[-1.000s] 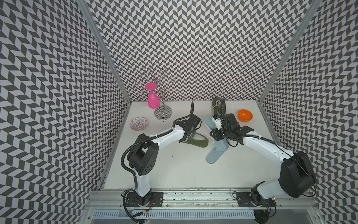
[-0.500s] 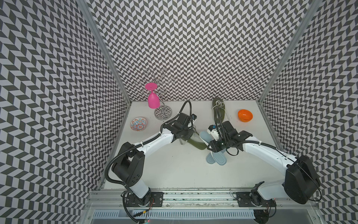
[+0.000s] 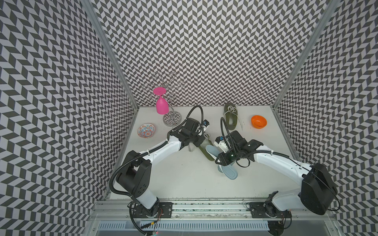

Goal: Insert the insole into the shoe

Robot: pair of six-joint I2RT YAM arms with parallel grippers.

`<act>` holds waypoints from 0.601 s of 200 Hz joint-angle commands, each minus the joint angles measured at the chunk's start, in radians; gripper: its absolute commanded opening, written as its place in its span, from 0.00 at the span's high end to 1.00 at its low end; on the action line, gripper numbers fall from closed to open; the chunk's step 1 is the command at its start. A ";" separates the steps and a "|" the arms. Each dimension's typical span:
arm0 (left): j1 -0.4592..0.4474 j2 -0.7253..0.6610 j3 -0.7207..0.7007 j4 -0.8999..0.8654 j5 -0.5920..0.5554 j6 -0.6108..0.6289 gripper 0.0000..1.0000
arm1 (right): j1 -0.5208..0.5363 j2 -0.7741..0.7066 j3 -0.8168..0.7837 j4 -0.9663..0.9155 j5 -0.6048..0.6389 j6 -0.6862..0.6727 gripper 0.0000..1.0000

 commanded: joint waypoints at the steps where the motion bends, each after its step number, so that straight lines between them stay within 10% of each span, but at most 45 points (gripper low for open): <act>1: 0.002 -0.057 -0.007 0.079 0.059 0.026 1.00 | 0.006 0.056 0.052 0.028 0.021 0.009 0.68; 120: -0.040 -0.055 -0.009 0.036 0.157 0.112 1.00 | -0.013 0.323 0.380 -0.033 0.147 -0.102 0.66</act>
